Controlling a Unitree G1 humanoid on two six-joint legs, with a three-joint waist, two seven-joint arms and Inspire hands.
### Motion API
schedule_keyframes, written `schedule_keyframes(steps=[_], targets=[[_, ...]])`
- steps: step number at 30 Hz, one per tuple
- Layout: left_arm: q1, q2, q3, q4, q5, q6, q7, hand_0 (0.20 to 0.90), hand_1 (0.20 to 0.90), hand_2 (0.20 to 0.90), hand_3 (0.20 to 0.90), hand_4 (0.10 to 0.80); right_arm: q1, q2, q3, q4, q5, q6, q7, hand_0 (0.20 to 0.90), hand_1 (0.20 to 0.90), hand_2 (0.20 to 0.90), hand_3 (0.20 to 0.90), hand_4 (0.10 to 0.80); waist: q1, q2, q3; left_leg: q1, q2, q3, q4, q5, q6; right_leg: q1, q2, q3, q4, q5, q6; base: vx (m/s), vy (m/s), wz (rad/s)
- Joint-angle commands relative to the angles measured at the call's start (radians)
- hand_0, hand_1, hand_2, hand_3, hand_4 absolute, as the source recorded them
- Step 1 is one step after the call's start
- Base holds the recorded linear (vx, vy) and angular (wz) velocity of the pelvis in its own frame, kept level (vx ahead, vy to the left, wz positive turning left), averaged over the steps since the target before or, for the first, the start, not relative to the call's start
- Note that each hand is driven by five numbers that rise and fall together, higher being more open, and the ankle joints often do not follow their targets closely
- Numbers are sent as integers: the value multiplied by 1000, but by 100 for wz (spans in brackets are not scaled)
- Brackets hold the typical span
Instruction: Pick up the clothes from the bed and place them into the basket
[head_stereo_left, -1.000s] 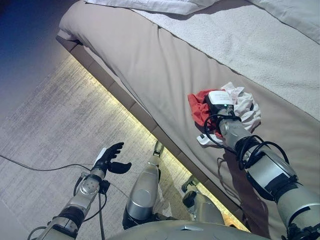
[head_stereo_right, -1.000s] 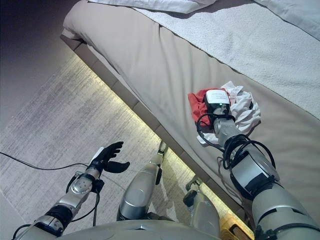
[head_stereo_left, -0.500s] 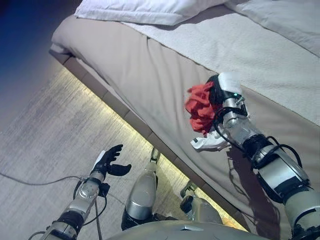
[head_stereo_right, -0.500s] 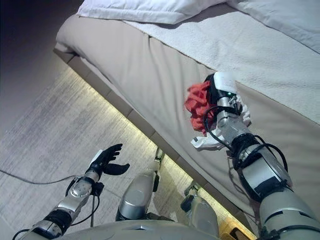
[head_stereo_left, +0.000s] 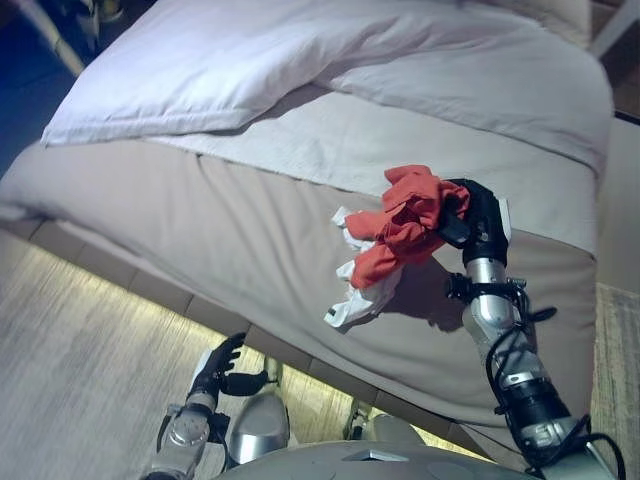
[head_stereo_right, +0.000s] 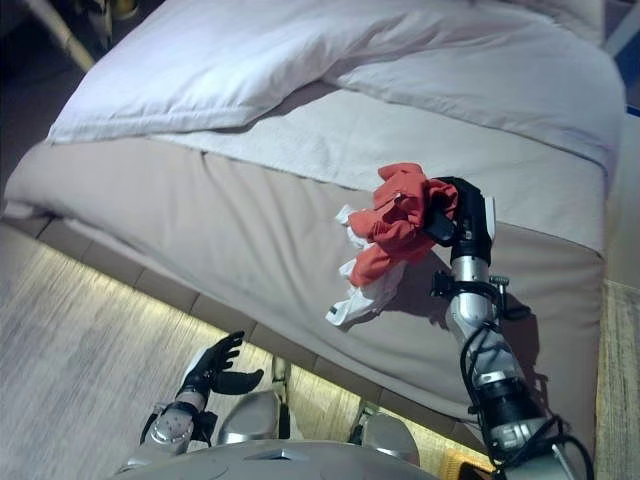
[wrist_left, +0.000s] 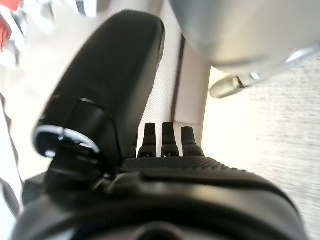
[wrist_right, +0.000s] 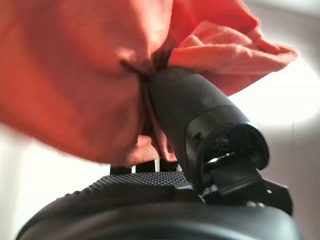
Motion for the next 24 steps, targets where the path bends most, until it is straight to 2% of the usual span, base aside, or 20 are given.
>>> schedule_keyframes(steps=[1, 3, 9, 12, 17, 22, 23, 24], targets=[[-7, 1, -34, 63, 13, -95, 20, 900, 900, 900, 900, 800, -19, 36, -69, -162, 351, -125, 271, 300, 300, 300, 200, 100, -10, 28, -125, 12, 52, 48, 1, -71, -31, -17, -5, 24, 49, -26, 9, -48, -41, -12], [-25, 3, -47, 91, 12, -95, 9, 900, 900, 900, 900, 800, -5, 88, -95, -208, 547, -79, 370, 300, 300, 300, 200, 100, -28, 26, -140, 27, 61, 58, 1, -72, -33, -6, 0, 28, 44, -28, 6, -43, -33, -15], [-45, 6, -69, 144, 20, -106, -1, 900, 900, 900, 900, 800, 12, 155, -150, -288, 761, -57, 425, 300, 300, 300, 200, 100, -58, 24, -160, 48, 71, 67, 1, -75, -36, 6, 13, 45, 40, -34, 1, -23, -14, -6], [-59, 2, -85, 165, 21, -110, 5, 900, 900, 900, 900, 800, 26, 160, -175, -351, 759, -67, 423, 300, 300, 300, 200, 100, -82, 20, -167, 58, 76, 75, 5, -76, -38, 6, 18, 64, 37, -33, -4, -47, 14, -9], [-78, 1, -84, 174, 10, -117, 0, 900, 900, 900, 900, 800, 34, 108, -226, -421, 718, -72, 407, 300, 300, 300, 200, 100, -110, 12, -173, 65, 89, 96, 15, -74, -45, 5, 12, 82, 33, -24, -2, -31, 23, -22], [-120, -4, -92, 190, 16, -111, -16, 900, 900, 900, 900, 800, 6, 73, -261, -438, 695, -107, 323, 300, 300, 300, 200, 100, -123, 0, -182, 59, 89, 92, 57, -95, -47, -8, 16, 108, 43, -28, -9, -34, 12, -14], [-122, -8, -102, 193, 19, -112, -20, 900, 900, 900, 900, 800, 3, 68, -260, -433, 696, -106, 308, 300, 300, 300, 200, 100, -117, -5, -176, 48, 77, 38, 105, -111, -46, -5, 14, 130, 47, -27, -12, -13, 76, -27], [-115, -13, -114, 195, -2, -116, -5, 900, 900, 900, 900, 800, -6, 66, -241, -410, 702, -107, 303, 300, 300, 300, 200, 100, -93, -10, -172, 26, 16, -119, 131, -134, -23, -17, 8, 182, 59, -13, -14, 20, 94, -47]])
